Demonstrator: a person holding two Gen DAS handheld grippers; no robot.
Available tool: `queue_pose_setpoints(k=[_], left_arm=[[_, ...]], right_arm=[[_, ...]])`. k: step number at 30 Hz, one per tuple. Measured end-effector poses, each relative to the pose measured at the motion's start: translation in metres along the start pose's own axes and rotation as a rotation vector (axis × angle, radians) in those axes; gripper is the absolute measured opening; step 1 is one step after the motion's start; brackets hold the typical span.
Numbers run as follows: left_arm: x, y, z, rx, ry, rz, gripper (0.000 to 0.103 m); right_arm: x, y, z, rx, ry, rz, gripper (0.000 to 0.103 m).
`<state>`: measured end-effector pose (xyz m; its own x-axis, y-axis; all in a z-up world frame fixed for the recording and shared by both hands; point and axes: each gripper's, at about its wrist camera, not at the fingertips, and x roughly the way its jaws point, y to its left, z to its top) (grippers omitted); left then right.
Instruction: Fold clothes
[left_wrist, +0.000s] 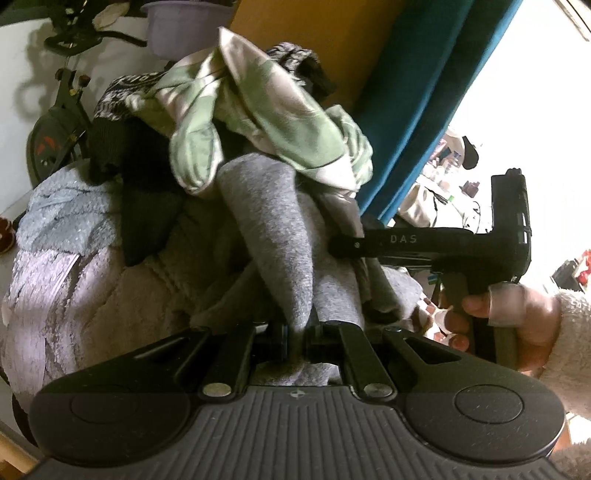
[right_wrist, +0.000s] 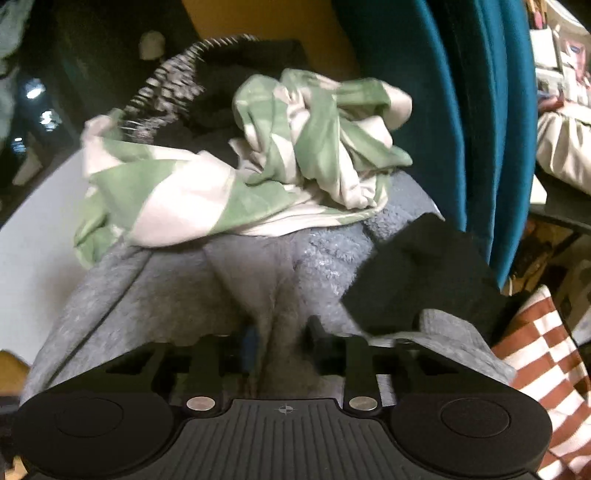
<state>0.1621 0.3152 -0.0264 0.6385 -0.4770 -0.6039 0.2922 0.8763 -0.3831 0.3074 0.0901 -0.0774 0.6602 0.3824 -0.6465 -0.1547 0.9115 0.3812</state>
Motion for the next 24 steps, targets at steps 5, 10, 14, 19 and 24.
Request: queue_pose_setpoints(k=[5, 10, 14, 19, 24], left_arm=[[0.003, -0.018, -0.003, 0.022, 0.012, 0.0, 0.008], [0.006, -0.042, -0.007, 0.023, 0.016, -0.002, 0.008], [0.008, -0.071, -0.009, 0.077, -0.001, -0.002, 0.008], [0.016, -0.102, -0.01, 0.115, -0.016, -0.008, 0.008], [0.039, -0.125, -0.015, 0.175, 0.018, 0.016, 0.008]], right_arm=[[-0.048, -0.024, -0.015, 0.078, -0.051, 0.072, 0.012], [-0.084, -0.042, -0.032, 0.132, -0.067, 0.12, 0.006], [-0.102, -0.063, -0.043, 0.128, -0.049, 0.103, 0.004], [-0.124, -0.088, -0.057, 0.121, -0.027, 0.079, 0.004], [-0.128, -0.1, -0.062, 0.109, -0.011, 0.084, 0.004]])
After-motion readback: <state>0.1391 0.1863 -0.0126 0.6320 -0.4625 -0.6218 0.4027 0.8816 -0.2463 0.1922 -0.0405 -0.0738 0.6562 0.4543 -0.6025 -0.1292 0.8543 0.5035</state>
